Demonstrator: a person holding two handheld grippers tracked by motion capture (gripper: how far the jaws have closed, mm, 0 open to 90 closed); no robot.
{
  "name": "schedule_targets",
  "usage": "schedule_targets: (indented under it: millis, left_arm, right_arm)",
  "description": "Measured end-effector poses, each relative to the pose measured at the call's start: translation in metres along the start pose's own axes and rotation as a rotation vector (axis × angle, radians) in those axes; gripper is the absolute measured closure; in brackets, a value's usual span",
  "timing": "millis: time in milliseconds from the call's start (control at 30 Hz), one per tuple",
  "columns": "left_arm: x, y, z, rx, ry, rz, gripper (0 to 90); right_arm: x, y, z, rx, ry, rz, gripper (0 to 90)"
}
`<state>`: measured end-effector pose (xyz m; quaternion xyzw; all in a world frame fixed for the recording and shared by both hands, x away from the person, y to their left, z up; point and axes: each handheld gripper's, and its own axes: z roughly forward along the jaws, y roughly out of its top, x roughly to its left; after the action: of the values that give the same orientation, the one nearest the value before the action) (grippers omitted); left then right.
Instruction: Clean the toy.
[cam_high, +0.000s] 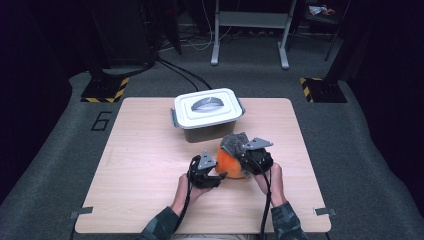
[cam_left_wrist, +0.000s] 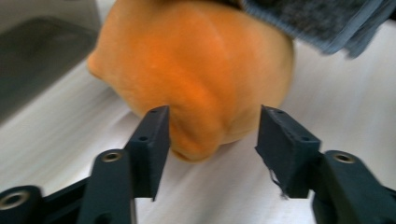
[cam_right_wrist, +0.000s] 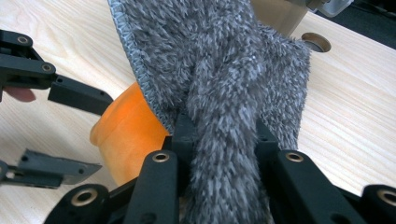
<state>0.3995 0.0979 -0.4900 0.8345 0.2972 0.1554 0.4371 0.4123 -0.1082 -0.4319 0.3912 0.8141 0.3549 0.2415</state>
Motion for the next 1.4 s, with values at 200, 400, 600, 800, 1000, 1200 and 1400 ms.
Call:
schedule_targets:
  millis: [200,400,600,800,1000,1200,1400]
  left_arm:
    - [-0.001,-0.003,0.007,-0.022,0.024,0.015,58.9]
    - [0.0,0.001,0.004,-0.029,-0.012,0.0,76.0]
    - [0.003,0.011,-0.007,-0.067,-0.086,-0.076,77.5]
    - [-0.001,0.015,-0.008,-0.063,-0.106,-0.076,77.3]
    - [0.002,0.011,-0.006,-0.059,-0.11,-0.101,77.3]
    - [0.003,0.009,-0.005,-0.063,-0.113,-0.114,77.1]
    - [0.002,0.008,-0.004,-0.065,-0.114,-0.107,76.9]
  right_arm:
    - [-0.002,-0.001,0.0,-0.009,0.006,0.011,70.2]
    - [-0.008,-0.004,-0.007,-0.049,0.014,0.047,69.9]
    - [-0.005,0.001,-0.029,-0.112,0.019,0.047,70.0]
    - [0.01,0.005,-0.022,-0.08,0.048,0.003,70.0]
    - [0.01,0.001,-0.01,-0.051,0.006,-0.011,70.3]
    - [-0.005,-0.008,-0.01,-0.034,-0.041,0.031,70.3]
    - [-0.02,-0.021,-0.009,-0.014,-0.062,0.078,70.3]
